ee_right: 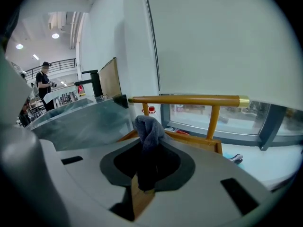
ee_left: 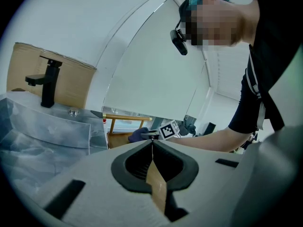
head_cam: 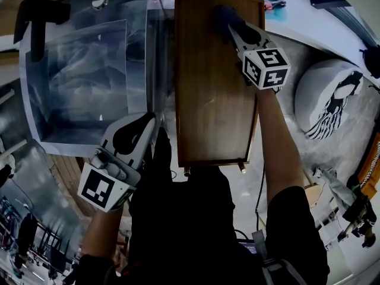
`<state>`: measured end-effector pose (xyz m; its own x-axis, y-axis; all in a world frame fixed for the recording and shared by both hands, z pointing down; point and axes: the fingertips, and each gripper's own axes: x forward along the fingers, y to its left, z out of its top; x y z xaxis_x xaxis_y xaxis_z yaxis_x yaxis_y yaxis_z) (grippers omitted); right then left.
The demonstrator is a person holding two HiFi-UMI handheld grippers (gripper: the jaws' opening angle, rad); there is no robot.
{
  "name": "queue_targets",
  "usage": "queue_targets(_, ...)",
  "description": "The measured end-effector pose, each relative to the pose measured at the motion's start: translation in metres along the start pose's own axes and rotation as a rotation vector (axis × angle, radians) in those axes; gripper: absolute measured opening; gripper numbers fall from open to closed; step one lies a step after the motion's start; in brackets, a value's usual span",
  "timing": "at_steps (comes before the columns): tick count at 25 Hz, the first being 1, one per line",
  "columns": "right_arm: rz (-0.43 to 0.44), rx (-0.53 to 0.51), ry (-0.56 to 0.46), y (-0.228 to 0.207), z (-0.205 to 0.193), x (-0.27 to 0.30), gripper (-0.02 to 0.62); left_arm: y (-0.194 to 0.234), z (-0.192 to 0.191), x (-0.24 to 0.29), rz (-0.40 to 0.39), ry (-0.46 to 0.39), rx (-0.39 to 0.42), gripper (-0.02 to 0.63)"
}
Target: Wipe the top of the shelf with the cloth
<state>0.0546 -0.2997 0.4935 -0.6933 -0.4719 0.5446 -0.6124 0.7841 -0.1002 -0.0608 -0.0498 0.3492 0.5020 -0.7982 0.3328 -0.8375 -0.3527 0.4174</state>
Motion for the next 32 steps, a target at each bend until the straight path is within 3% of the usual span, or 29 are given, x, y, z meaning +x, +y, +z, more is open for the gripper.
queue_targets(8, -0.001, 0.015, 0.049, 0.001, -0.024, 0.012, 0.06, -0.005, -0.006, 0.003, -0.005, 0.008, -0.008, 0.023)
queue_targets(32, 0.026, 0.018, 0.163, 0.054, -0.098, -0.024, 0.06, -0.028, -0.025, -0.017, -0.057, 0.015, 0.009, 0.023)
